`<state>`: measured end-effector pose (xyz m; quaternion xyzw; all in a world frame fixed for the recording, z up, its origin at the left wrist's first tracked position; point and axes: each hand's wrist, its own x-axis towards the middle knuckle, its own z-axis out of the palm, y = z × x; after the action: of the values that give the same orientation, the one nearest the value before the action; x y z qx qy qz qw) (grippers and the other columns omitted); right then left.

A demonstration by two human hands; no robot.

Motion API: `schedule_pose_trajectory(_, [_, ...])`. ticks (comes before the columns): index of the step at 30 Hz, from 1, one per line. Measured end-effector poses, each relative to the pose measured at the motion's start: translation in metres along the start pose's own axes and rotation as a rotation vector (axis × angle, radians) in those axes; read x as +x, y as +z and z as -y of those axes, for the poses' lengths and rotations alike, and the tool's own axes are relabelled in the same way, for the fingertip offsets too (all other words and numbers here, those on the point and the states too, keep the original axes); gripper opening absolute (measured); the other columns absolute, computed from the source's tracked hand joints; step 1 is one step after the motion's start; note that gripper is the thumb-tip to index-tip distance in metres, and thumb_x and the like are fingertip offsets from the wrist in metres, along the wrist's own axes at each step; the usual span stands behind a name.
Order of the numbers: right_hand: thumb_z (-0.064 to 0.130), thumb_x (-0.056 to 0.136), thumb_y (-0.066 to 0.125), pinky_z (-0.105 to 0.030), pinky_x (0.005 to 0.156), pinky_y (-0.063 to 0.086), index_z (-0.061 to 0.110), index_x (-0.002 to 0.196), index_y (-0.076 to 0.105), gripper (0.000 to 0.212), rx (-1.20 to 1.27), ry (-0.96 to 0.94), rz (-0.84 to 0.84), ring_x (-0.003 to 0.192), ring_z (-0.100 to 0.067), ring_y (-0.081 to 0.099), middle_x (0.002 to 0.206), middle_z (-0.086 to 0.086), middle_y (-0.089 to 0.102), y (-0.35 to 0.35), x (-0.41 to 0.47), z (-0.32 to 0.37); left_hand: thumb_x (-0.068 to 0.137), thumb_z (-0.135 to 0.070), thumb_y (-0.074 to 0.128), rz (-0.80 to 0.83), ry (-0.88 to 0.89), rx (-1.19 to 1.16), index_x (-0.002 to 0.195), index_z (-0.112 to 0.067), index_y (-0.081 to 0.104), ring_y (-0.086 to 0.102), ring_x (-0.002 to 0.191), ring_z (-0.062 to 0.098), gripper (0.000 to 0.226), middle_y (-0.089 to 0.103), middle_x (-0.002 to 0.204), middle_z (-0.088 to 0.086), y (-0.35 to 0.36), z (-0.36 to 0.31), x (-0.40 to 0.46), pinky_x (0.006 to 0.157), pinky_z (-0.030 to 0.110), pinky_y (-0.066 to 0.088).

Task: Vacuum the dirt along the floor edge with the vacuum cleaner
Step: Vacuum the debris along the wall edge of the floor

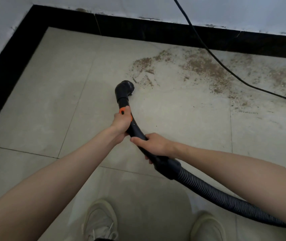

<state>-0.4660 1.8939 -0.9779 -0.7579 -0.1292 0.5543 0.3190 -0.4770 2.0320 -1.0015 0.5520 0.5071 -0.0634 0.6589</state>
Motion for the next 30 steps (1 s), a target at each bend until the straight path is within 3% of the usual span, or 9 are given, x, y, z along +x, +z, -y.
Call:
schedule_pose_trajectory(3, [0.061,0.094,0.047,-0.020,0.045,0.048,0.014,0.083,0.050,0.048,-0.056,-0.032,-0.048,0.045,-0.017,0.060,0.067,-0.006,0.064,-0.014,0.022,0.016,0.101,-0.040,0.036,-0.046,0.053,-0.017,0.137,0.000,0.033,0.051,0.092,0.025,0.053,0.050,0.128,0.020,0.002,-0.023,0.023,0.076,0.037,0.046])
schedule_pose_trajectory(7, [0.056,0.096,0.049,-0.018,0.044,0.048,0.015,0.082,0.049,0.043,-0.062,-0.117,-0.054,0.044,-0.012,0.060,0.067,-0.004,0.063,-0.025,0.042,0.020,0.101,-0.041,0.035,-0.049,0.082,0.019,0.137,0.003,0.034,0.048,0.073,0.019,0.057,0.048,0.088,0.008,0.003,-0.038,0.048,0.063,0.031,0.044])
schedule_pose_trajectory(10, [0.052,0.095,0.053,-0.017,0.045,0.047,0.019,0.081,0.050,0.036,-0.057,-0.177,-0.075,0.044,-0.009,0.060,0.064,0.000,0.063,-0.037,0.047,0.013,0.101,-0.044,0.033,-0.048,0.099,0.040,0.134,0.000,0.036,0.051,0.086,0.023,0.055,0.048,0.100,0.009,0.010,-0.044,0.063,0.068,0.034,0.047])
schedule_pose_trajectory(13, [0.054,0.094,0.055,-0.017,0.051,0.048,0.019,0.081,0.051,0.037,-0.057,-0.192,-0.101,0.047,-0.008,0.061,0.059,0.004,0.065,-0.052,0.053,0.009,0.101,-0.045,0.034,-0.036,0.108,0.050,0.134,-0.002,0.035,0.053,0.096,0.027,0.055,0.051,0.113,0.014,0.019,-0.057,0.076,0.084,0.043,0.052])
schedule_pose_trajectory(15, [0.055,0.093,0.055,-0.021,0.059,0.051,0.020,0.081,0.053,0.038,-0.078,-0.192,-0.116,0.054,-0.011,0.064,0.063,0.005,0.067,-0.060,0.057,0.009,0.101,-0.045,0.035,-0.003,0.114,0.055,0.135,-0.001,0.035,0.052,0.094,0.027,0.056,0.049,0.110,0.014,0.024,-0.067,0.085,0.090,0.044,0.051])
schedule_pose_trajectory(18, [0.055,0.092,0.055,-0.031,0.075,0.053,0.024,0.086,0.051,0.032,-0.136,-0.203,-0.164,0.075,-0.018,0.067,0.078,0.002,0.067,-0.070,0.061,0.006,0.100,-0.045,0.035,0.045,0.131,0.060,0.134,-0.002,0.037,0.052,0.092,0.025,0.055,0.048,0.105,0.011,0.033,-0.080,0.095,0.081,0.038,0.049])
schedule_pose_trajectory(23, [0.057,0.091,0.054,-0.022,0.062,0.043,0.032,0.082,0.046,0.028,-0.142,-0.200,-0.274,0.075,-0.011,0.060,0.081,0.007,0.061,-0.086,0.062,0.002,0.100,-0.046,0.034,0.135,0.155,0.109,0.128,-0.002,0.042,0.053,0.081,0.022,0.053,0.050,0.091,0.006,0.056,-0.102,0.106,0.075,0.036,0.048])
schedule_pose_trajectory(27, [0.059,0.089,0.055,-0.028,0.069,0.047,0.028,0.088,0.051,0.031,-0.044,-0.171,-0.318,0.083,-0.016,0.062,0.088,0.004,0.063,-0.095,0.060,-0.005,0.100,-0.046,0.037,0.138,0.194,0.142,0.124,-0.002,0.047,0.051,0.072,0.018,0.052,0.051,0.084,0.005,0.076,-0.121,0.113,0.065,0.031,0.047])
schedule_pose_trajectory(30, [0.056,0.090,0.056,-0.033,0.074,0.054,0.026,0.090,0.054,0.031,0.048,-0.178,-0.416,0.080,-0.015,0.065,0.086,0.003,0.066,-0.098,0.060,-0.006,0.099,-0.049,0.037,0.110,0.210,0.135,0.125,-0.001,0.049,0.056,0.083,0.024,0.056,0.057,0.098,0.010,0.088,-0.128,0.118,0.079,0.037,0.053])
